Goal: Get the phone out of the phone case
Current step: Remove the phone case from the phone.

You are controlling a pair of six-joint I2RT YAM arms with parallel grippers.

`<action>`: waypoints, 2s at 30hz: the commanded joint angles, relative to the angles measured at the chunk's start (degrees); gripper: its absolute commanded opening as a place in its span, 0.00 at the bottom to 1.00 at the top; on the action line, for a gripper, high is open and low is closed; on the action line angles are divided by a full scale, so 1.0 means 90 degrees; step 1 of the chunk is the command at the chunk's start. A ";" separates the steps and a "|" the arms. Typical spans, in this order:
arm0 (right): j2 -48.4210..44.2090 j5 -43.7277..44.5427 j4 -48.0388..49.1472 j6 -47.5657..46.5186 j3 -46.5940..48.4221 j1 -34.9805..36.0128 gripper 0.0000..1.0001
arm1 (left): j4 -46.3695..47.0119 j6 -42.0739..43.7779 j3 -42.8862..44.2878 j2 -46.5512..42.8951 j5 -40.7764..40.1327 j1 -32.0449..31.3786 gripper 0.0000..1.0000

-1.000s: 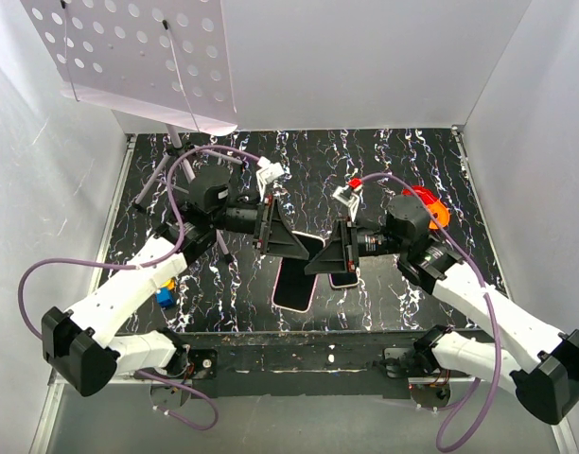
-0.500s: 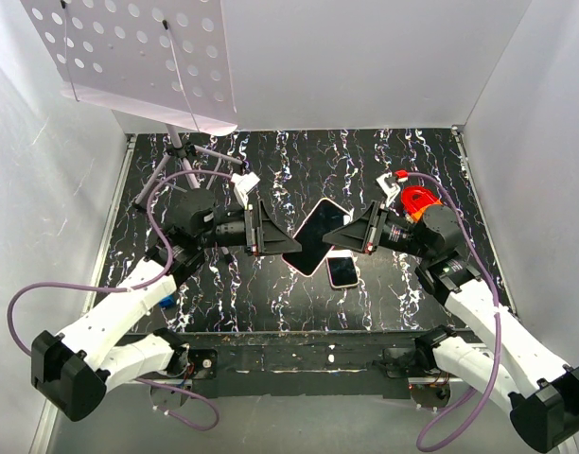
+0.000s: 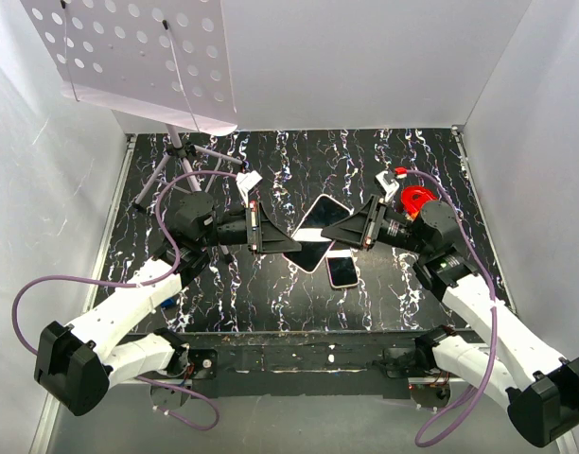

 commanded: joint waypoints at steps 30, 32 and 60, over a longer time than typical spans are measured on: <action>0.1120 0.0126 0.1930 0.0650 0.0881 -0.0036 0.01 | -0.0176 -0.0313 -0.0050 -0.0235 -0.0130 -0.0009 0.60; 0.1042 0.0087 0.1773 0.0660 0.0929 -0.0123 0.01 | -0.0452 -0.0166 -0.0167 -0.0509 -0.0356 0.0001 0.70; 0.1041 -0.0254 0.1264 0.0631 0.1223 -0.0348 0.01 | 0.1274 -0.0848 -0.0021 -0.0090 0.0688 0.0099 0.19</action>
